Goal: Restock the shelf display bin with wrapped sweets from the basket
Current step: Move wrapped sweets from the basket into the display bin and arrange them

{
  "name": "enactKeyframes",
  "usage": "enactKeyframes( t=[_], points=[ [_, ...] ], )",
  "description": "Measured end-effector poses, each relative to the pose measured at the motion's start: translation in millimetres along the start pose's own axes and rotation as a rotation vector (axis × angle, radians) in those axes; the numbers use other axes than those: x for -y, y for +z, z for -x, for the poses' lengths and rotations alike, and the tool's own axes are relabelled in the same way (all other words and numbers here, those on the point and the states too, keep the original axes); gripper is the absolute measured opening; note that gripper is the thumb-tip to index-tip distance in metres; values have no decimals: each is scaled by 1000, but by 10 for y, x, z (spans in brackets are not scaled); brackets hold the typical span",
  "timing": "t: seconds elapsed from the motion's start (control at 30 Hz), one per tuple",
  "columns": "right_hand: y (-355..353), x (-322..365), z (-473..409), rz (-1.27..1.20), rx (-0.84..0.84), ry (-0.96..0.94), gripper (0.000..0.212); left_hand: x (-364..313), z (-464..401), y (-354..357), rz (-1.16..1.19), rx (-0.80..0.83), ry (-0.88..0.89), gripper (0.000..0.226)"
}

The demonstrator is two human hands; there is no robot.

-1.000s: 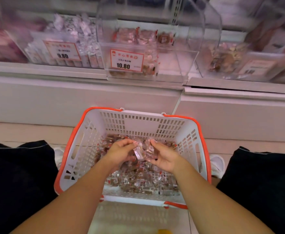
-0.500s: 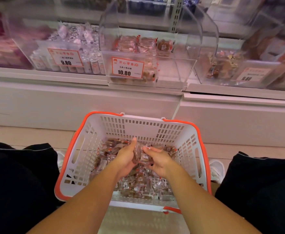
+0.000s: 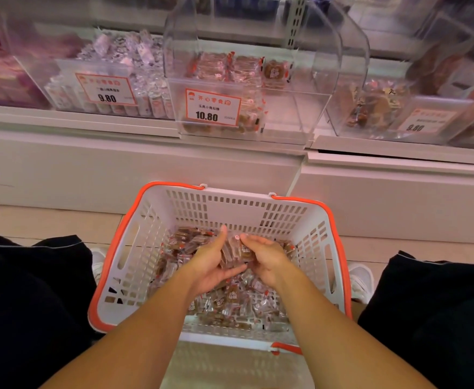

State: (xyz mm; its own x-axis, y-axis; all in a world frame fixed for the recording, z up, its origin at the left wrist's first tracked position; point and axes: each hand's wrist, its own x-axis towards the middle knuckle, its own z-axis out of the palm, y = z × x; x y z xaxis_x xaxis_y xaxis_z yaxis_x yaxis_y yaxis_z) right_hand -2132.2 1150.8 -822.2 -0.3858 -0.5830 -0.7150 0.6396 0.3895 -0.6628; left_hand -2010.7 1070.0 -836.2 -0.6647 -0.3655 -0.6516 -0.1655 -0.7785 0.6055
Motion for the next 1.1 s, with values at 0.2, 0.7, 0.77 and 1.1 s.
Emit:
enactKeyframes(
  t=[0.2,0.7,0.77,1.1],
  points=[
    [4,-60,-15,274,-92,-165,9,-13,41,-15,-44,-20,-18,32],
    [-21,317,112,454,55,-134,35,-157,113,74,-209,134,25,53],
    [-34,406,154,539,24,-214,28,-213,115,101,-235,41,25,66],
    [114,1289,823,958,476,-634,57,-961,458,431,-680,172,148,26]
  ],
)
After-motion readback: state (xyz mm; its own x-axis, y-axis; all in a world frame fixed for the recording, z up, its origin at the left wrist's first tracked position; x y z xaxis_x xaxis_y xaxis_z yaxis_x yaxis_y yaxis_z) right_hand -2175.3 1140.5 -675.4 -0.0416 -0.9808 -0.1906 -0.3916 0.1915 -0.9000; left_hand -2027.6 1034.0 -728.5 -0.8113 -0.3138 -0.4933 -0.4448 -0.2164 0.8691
